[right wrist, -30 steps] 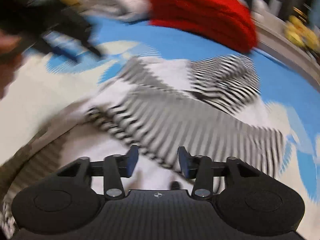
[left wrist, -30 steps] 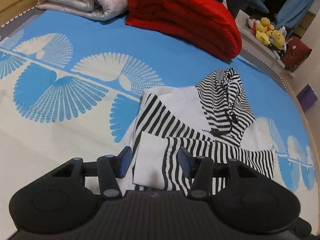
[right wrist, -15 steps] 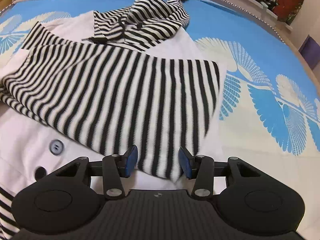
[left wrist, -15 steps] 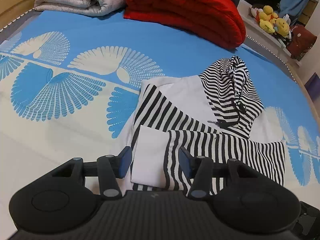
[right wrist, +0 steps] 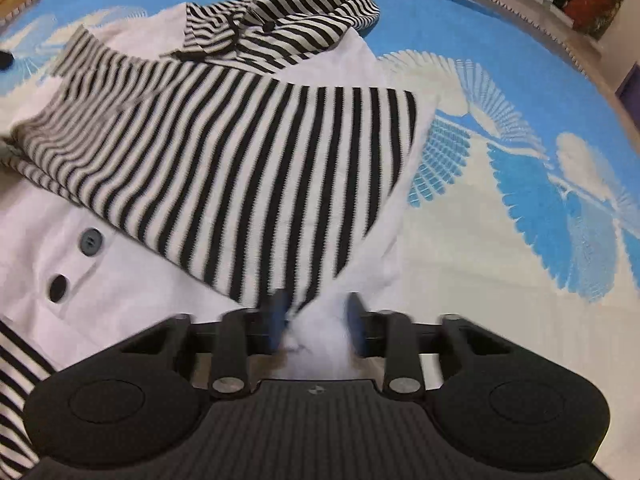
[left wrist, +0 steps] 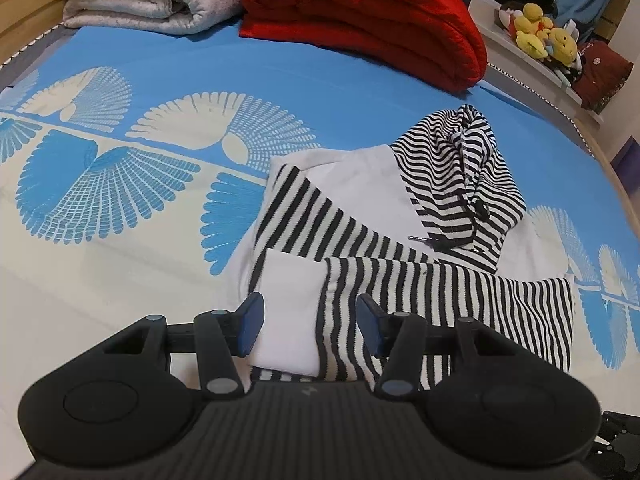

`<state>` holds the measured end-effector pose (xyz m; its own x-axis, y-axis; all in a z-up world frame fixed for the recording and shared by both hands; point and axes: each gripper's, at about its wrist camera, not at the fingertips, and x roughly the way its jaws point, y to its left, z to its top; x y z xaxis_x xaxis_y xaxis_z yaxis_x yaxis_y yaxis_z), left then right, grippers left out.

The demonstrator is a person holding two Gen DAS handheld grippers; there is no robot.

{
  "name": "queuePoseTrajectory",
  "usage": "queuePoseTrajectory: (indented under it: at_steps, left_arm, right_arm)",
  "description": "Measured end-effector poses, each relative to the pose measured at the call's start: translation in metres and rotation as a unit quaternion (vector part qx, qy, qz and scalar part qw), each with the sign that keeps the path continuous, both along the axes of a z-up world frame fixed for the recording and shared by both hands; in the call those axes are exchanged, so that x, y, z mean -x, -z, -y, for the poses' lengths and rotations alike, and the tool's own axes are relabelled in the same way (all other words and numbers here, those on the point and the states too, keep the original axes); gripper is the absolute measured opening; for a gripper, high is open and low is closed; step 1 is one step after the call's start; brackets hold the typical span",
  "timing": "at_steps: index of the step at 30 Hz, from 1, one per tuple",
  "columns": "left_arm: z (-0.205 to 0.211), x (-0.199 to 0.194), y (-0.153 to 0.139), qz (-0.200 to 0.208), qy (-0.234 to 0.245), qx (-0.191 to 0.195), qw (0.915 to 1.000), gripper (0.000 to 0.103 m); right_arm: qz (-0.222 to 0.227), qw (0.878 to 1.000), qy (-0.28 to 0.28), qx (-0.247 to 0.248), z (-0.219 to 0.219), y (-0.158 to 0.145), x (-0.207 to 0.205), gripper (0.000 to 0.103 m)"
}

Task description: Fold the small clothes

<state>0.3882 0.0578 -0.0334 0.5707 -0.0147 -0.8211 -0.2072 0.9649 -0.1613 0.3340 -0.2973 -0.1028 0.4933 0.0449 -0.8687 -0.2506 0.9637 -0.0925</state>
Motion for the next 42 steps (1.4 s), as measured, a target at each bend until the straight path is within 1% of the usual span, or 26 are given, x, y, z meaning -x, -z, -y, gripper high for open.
queuePoseTrajectory:
  at_steps: [2,6,8,11,13,14,16,17,18,19,20,23,24,25,26,27,28,30,32,33,35,36,37,38,40,42]
  left_arm:
    - [0.003,-0.001,0.001,-0.001,0.004,0.0,1.0,0.056]
    - [0.003,-0.001,0.002,-0.002,0.005,0.002,1.0,0.056]
    - [0.002,-0.002,0.002,-0.002,0.004,0.002,1.0,0.056]
    - [0.0,-0.002,0.003,-0.004,0.003,0.002,1.0,0.056]
    - [-0.001,-0.003,0.003,-0.004,0.003,0.003,1.0,0.056]
    - [-0.002,-0.003,0.003,-0.004,0.003,0.004,1.0,0.056]
    - [-0.002,-0.003,0.003,-0.004,0.002,0.006,1.0,0.056]
    - [-0.002,-0.003,0.003,-0.004,0.001,0.007,1.0,0.056]
    - [-0.002,-0.003,0.003,-0.004,0.001,0.007,1.0,0.056]
    - [-0.001,-0.003,0.003,-0.005,0.002,0.007,1.0,0.056]
    - [0.0,-0.003,0.003,-0.005,0.003,0.007,1.0,0.056]
    - [0.003,-0.002,0.004,-0.004,0.006,0.007,1.0,0.056]
    - [0.002,-0.002,0.005,-0.005,0.005,0.008,0.9999,0.056]
    - [0.002,-0.002,0.005,-0.006,0.004,0.009,0.9999,0.056]
    - [0.002,-0.002,0.005,-0.006,0.004,0.009,0.9999,0.056]
    - [0.002,-0.003,0.005,-0.006,0.005,0.01,0.9999,0.056]
    - [0.002,-0.002,0.005,-0.006,0.006,0.01,0.9999,0.056]
    - [0.001,-0.003,0.005,-0.006,0.008,0.01,0.9999,0.056]
    - [0.001,-0.002,0.005,-0.007,0.011,0.009,0.9999,0.056]
    - [0.002,-0.002,0.006,-0.008,0.013,0.009,0.9998,0.056]
    - [0.005,-0.002,0.007,-0.01,0.02,0.008,0.9997,0.056]
    - [0.006,-0.002,0.008,-0.011,0.022,0.007,0.9997,0.056]
    - [0.006,-0.002,0.009,-0.012,0.023,0.007,0.9996,0.056]
    - [0.007,-0.002,0.009,-0.013,0.023,0.006,0.9996,0.056]
    - [0.007,-0.001,0.009,-0.012,0.024,0.006,0.9996,0.056]
    - [0.009,-0.001,0.01,-0.013,0.027,0.004,0.9995,0.056]
  right_arm:
    - [0.004,1.0,0.003,-0.009,0.002,-0.008,0.001,0.006]
    - [0.001,0.999,0.03,-0.046,0.023,-0.027,0.005,0.006]
    - [-0.009,0.998,0.036,-0.06,0.033,-0.031,0.007,0.006]
    - [-0.03,0.998,0.022,-0.051,0.033,-0.026,0.008,0.006]
    - [-0.028,0.999,0.022,-0.037,0.03,-0.026,0.008,0.007]
    - [-0.016,0.999,0.018,-0.033,0.028,-0.03,0.009,0.007]
    - [0.024,0.999,0.018,-0.031,0.023,-0.041,0.011,0.014]
    - [0.038,0.998,0.021,-0.038,0.021,-0.045,0.01,0.028]
    - [0.049,0.997,0.026,-0.049,0.021,-0.047,0.008,0.043]
    - [0.056,0.996,0.034,-0.059,0.02,-0.046,0.005,0.047]
    - [0.057,0.995,0.047,-0.065,0.021,-0.043,0.0,0.049]
    - [0.03,0.992,0.087,-0.089,0.025,-0.022,-0.016,0.048]
    - [0.013,0.99,0.099,-0.096,0.028,-0.013,-0.021,0.044]
    - [-0.006,0.989,0.109,-0.103,0.029,-0.004,-0.024,0.035]
    - [-0.015,0.988,0.114,-0.101,0.03,0.002,-0.025,0.015]
    - [-0.01,0.989,0.118,-0.093,0.03,0.003,-0.024,0.007]
    - [-0.004,0.988,0.12,-0.096,0.031,0.001,-0.023,0.006]
    - [0.012,0.985,0.138,-0.106,0.038,-0.008,-0.023,0.004]
    - [0.024,0.981,0.163,-0.099,0.044,-0.013,-0.022,0.004]
    - [0.021,0.981,0.166,-0.095,0.045,-0.013,-0.023,0.004]
    - [0.002,0.985,0.146,-0.089,0.037,-0.008,-0.024,0.005]
    - [0.003,0.987,0.143,-0.078,0.031,-0.008,-0.024,0.006]
    - [0.015,0.987,0.148,-0.064,0.026,-0.012,-0.021,0.006]
    - [0.035,0.986,0.15,-0.059,0.022,-0.018,-0.018,0.011]
    - [0.078,0.983,0.15,-0.066,0.017,-0.033,-0.013,0.014]
    - [0.095,0.982,0.139,-0.085,0.013,-0.04,-0.011,0.018]
